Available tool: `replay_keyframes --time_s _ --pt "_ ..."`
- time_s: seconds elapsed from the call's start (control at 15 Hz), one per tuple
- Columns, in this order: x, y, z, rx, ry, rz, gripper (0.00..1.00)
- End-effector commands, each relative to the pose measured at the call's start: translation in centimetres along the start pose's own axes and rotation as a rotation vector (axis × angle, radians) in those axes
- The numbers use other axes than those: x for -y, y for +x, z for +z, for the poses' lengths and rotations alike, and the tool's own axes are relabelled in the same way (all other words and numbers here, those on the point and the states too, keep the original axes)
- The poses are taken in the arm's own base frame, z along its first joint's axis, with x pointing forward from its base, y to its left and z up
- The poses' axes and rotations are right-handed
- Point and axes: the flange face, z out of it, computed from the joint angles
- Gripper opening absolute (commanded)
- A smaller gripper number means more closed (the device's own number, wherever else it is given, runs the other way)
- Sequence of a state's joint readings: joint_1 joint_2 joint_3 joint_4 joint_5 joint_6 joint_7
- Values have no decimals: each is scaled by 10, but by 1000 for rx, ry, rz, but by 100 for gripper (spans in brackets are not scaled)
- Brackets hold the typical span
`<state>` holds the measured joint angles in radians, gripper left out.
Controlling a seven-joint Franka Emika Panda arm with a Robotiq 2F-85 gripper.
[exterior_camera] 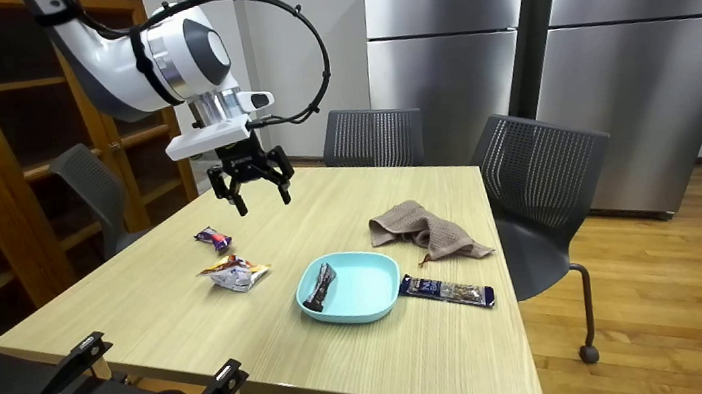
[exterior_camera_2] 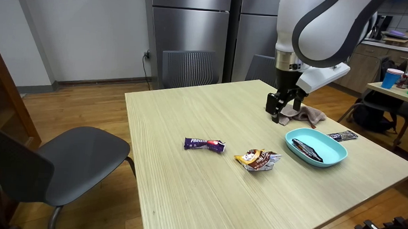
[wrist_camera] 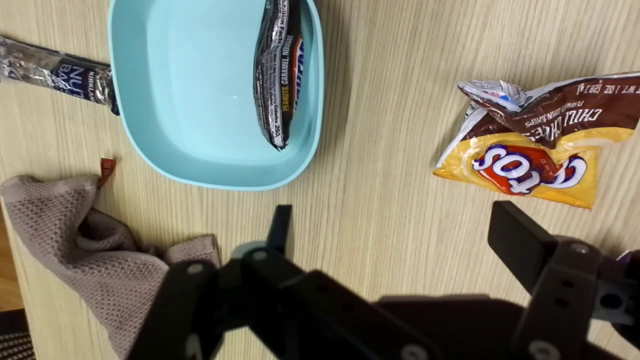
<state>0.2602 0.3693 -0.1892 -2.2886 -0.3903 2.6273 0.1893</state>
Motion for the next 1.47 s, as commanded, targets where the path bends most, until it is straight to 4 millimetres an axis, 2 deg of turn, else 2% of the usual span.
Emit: replay_keyframes --time_s 0.0,0.07,0.27,0.93,1.4 --pt "0 0 0 1 0 0 100" --pt "0 0 0 1 0 0 100" --pt "17 11 -1 -31 -23 -57 100" --pt "101 66 19 -196 51 -345 100" --pt "142 77 38 -237 81 -573 100"
